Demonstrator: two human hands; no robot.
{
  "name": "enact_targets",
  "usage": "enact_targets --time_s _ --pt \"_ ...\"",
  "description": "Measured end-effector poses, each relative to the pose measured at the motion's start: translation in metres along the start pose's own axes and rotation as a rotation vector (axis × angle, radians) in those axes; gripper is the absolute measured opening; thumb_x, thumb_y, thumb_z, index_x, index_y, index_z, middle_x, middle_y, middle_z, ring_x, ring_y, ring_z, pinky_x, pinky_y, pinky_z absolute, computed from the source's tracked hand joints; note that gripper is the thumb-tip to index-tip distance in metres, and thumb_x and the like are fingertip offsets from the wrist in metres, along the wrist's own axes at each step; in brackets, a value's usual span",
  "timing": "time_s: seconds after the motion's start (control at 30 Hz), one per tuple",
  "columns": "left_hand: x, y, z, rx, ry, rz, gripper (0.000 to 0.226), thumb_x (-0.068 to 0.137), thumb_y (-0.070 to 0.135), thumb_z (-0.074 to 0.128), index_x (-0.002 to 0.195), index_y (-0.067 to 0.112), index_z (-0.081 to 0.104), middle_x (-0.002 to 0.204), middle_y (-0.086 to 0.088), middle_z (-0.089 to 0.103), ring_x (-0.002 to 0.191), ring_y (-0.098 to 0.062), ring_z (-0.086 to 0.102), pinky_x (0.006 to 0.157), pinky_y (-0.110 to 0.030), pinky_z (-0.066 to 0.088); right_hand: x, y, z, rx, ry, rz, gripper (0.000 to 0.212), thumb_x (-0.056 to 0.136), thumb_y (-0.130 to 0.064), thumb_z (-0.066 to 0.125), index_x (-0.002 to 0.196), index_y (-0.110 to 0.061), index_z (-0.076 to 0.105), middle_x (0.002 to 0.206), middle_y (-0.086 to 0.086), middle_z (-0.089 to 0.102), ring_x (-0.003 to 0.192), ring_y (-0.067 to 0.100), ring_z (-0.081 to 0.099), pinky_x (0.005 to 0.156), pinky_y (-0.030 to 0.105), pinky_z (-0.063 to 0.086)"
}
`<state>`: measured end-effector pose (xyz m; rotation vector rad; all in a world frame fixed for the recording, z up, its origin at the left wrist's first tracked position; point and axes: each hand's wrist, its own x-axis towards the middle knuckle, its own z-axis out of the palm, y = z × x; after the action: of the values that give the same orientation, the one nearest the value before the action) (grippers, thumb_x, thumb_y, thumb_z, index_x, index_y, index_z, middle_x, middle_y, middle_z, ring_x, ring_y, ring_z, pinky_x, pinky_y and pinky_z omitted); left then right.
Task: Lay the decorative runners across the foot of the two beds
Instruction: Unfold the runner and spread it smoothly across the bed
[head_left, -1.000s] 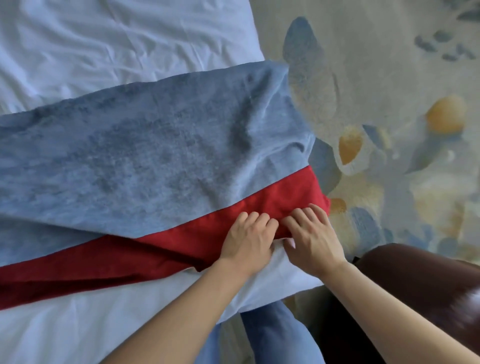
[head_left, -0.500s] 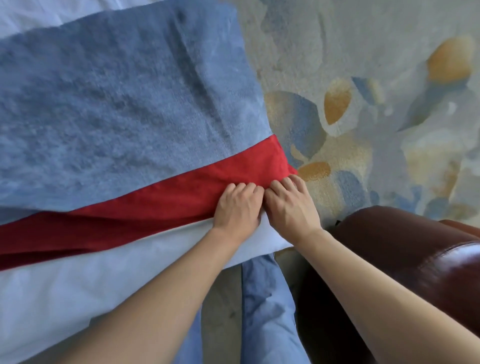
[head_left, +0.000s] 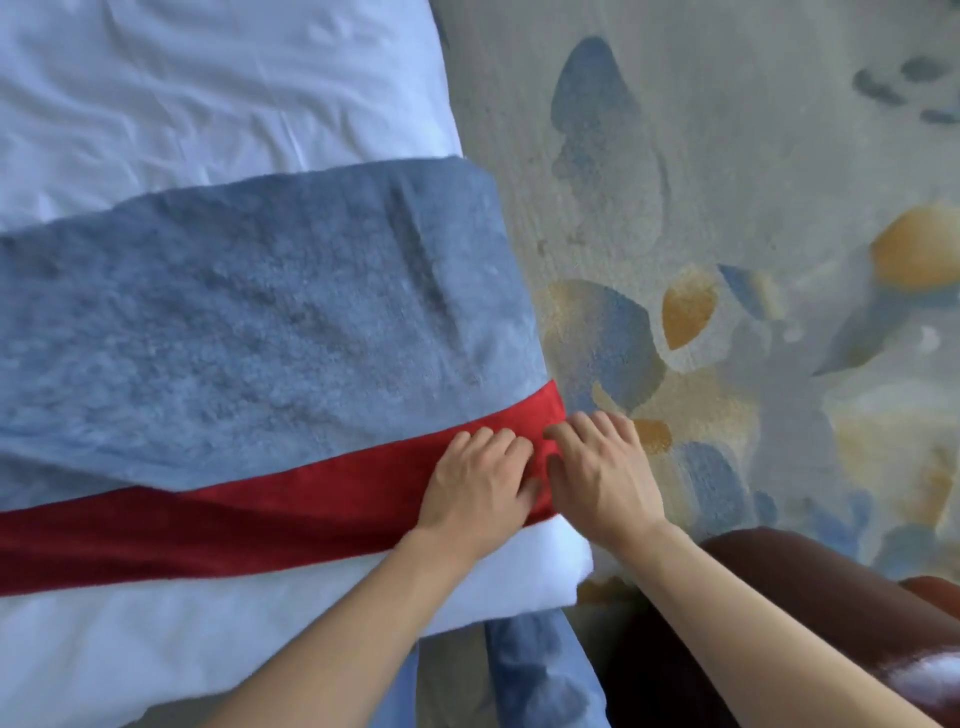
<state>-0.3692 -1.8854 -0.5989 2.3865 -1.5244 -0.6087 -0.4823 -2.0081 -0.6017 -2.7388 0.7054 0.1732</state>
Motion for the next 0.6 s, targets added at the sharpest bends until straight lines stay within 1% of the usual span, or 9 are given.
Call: enact_targets --time_s 0.07,0.13,0.23,0.37,0.47,0.53,0.6 --pt "0.028 -0.020 -0.023 0.010 0.054 -0.031 0.013 0.084 0.034 0.060 0.084 0.021 0.062 0.082 0.000 0.060 0.082 -0.025 0.058 0.073 -0.039 0.041 0.035 -0.001 -0.010 0.002 0.068 0.034 0.010 0.082 -0.016 0.063 0.091 -0.015 0.068 0.079 0.001 0.060 0.078 0.028 0.058 0.090 0.040 0.044" --pt "0.059 -0.045 -0.048 0.024 0.104 -0.061 0.008 0.084 0.027 0.064 0.086 0.019 0.064 0.084 -0.001 0.061 0.084 -0.027 0.058 0.075 -0.040 0.041 0.071 -0.008 -0.018 0.008 0.100 0.040 0.018 0.083 -0.018 0.067 0.100 -0.015 0.070 0.085 0.003 0.064 0.084 0.029 0.061 0.091 0.042 0.046" --pt "0.104 -0.090 -0.084 0.063 0.176 -0.102 0.009 0.084 0.022 0.067 0.091 0.016 0.066 0.090 -0.004 0.063 0.088 -0.029 0.059 0.079 -0.042 0.042 0.123 -0.025 -0.023 0.044 0.142 0.042 0.020 0.086 -0.020 0.066 0.104 -0.014 0.069 0.092 0.004 0.066 0.089 0.030 0.062 0.091 0.042 0.043" --pt "0.158 -0.157 -0.124 0.173 0.242 -0.147 0.024 0.086 0.021 0.063 0.109 0.015 0.066 0.110 -0.006 0.063 0.101 -0.032 0.055 0.085 -0.044 0.040 0.192 -0.050 -0.026 0.050 0.220 0.026 0.022 0.088 -0.021 0.063 0.108 -0.015 0.069 0.097 0.005 0.066 0.090 0.031 0.062 0.089 0.043 0.043" --pt "0.191 -0.191 -0.141 0.307 0.175 -0.157 0.037 0.084 0.022 0.064 0.120 0.014 0.059 0.121 -0.006 0.058 0.111 -0.033 0.049 0.089 -0.043 0.036 0.242 -0.064 -0.030 0.023 0.274 0.054 0.022 0.089 -0.020 0.060 0.108 -0.015 0.069 0.100 0.005 0.066 0.091 0.033 0.059 0.087 0.042 0.040" --pt "0.205 -0.203 -0.144 0.332 0.124 -0.191 0.035 0.084 0.026 0.065 0.117 0.015 0.057 0.117 -0.005 0.058 0.111 -0.031 0.048 0.090 -0.041 0.033 0.270 -0.069 -0.031 0.003 0.302 0.067 0.023 0.091 -0.022 0.053 0.108 -0.015 0.068 0.102 0.005 0.067 0.094 0.033 0.057 0.091 0.042 0.037" --pt "0.210 -0.206 -0.144 0.325 0.144 -0.156 0.018 0.085 0.022 0.064 0.102 0.017 0.059 0.103 -0.002 0.062 0.103 -0.028 0.050 0.086 -0.039 0.029 0.293 -0.071 -0.033 0.023 0.321 0.078 0.027 0.094 -0.023 0.048 0.112 -0.016 0.068 0.103 0.004 0.068 0.097 0.033 0.057 0.094 0.043 0.037"
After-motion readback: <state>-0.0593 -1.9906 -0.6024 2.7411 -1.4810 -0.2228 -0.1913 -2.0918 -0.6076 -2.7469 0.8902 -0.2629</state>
